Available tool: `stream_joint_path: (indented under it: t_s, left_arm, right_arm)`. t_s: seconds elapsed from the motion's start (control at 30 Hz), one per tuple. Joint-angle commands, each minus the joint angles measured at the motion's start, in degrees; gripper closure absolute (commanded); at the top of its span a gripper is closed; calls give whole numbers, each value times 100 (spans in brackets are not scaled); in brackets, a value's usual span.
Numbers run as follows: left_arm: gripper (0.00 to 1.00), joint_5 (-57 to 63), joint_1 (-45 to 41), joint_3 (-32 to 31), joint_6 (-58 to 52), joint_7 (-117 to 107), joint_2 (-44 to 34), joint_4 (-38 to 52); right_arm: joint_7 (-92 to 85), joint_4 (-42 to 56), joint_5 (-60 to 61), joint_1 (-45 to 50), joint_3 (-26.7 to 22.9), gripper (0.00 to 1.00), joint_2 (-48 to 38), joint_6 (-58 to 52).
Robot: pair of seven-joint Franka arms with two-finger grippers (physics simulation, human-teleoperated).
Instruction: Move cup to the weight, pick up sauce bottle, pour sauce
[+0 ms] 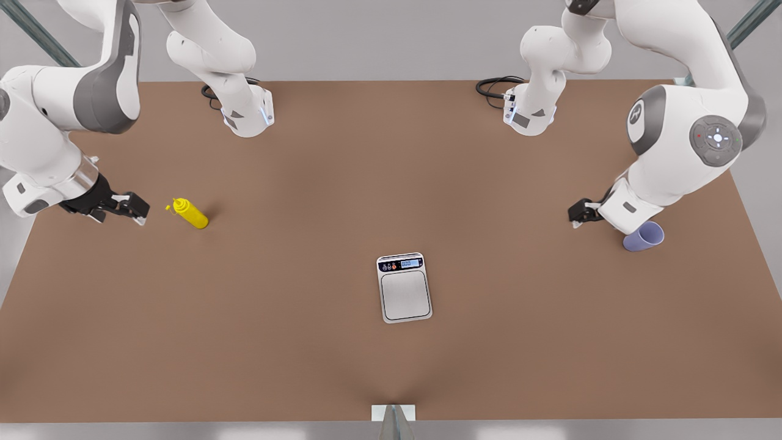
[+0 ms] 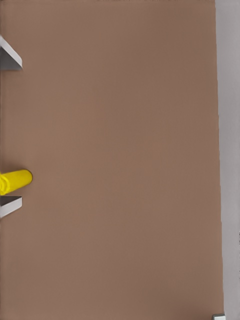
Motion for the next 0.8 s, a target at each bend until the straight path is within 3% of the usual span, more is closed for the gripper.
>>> stream_joint_path:
  t_s: [0.0, 0.1, 0.13, 0.2, 0.3, 0.47, 0.77]
  left_arm:
    - [0, 49, -8, -2, -24, -10, 11, 10]
    - [0, 110, 404, 130, -279, -169, 152, -174]
    - [0, 22, 1257, 121, -7, -11, 204, -349]
    - [0, -4, 2154, 139, 740, 850, 231, -1026]
    - [0, -4, 2901, 297, 1996, 1254, 582, -1746]
    - [0, 58, 3288, 306, 2287, 2450, 547, -2872]
    - [0, 75, 3613, 323, 3263, 2521, 1110, -2899]
  right_arm:
    - [0, 0, 0, -61, 6, 0, 0, -2]
    - [-9, 0, 9, -61, -3, 0, 0, -2]
    - [-9, 0, 9, -61, -3, 0, 0, -2]
    - [-9, 0, 9, -61, -3, 0, 0, -2]
    - [-9, 0, 18, -61, -3, 0, 9, -2]
    - [35, 9, 35, -61, -3, 0, 9, -54]
    - [35, 18, 106, -70, -11, 0, 9, -98]
